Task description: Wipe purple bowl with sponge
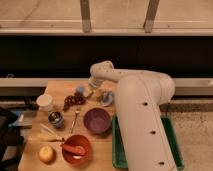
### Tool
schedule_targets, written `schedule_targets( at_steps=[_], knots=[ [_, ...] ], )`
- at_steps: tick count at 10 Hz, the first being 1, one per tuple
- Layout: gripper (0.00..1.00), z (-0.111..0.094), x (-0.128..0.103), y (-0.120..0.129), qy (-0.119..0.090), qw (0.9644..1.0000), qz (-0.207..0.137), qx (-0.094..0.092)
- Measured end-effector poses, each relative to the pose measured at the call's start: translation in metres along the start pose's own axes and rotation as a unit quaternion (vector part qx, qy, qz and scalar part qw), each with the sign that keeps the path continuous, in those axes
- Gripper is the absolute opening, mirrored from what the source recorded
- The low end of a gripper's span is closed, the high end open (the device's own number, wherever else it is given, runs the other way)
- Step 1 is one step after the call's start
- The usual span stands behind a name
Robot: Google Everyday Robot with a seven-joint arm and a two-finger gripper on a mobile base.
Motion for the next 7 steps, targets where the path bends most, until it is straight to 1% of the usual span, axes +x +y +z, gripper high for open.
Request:
schedule_targets(
  at_steps=[5,6,7],
  knots=[
    [0.7,0.024,-0.007,0.005,-0.012,0.9996,0.0,-0.027],
    [0.64,0.027,-0.007,0.007,-0.014,0.9994,-0.003,-0.032],
    [0.55,0.027,-0.007,0.008,-0.015,0.9992,-0.006,-0.035]
  ],
)
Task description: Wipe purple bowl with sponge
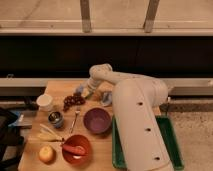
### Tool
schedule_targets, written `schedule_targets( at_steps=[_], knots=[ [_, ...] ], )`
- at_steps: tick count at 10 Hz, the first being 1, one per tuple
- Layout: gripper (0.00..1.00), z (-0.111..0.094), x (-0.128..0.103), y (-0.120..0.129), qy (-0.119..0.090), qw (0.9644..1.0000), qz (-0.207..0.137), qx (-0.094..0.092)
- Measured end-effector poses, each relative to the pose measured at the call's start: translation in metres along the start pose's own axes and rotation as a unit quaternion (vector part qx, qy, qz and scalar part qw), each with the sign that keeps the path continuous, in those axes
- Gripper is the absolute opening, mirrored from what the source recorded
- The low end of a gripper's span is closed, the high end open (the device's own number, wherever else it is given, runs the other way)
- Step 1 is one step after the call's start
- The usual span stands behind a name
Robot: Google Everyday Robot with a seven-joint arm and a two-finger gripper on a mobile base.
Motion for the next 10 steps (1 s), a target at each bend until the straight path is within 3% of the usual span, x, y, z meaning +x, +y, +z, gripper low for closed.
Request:
schedule_targets(
  at_steps=[5,6,10],
  knots=[
    [0.05,-0.0003,0.0013,0.0003,0.0,1.0,-0.002,-0.004],
    [0.0,-0.0001,0.0015,0.0006,0.0,1.0,-0.002,-0.005],
    [0.0,-0.0002,0.0011,0.0025,0.0,1.0,-0.003,-0.006]
  ],
)
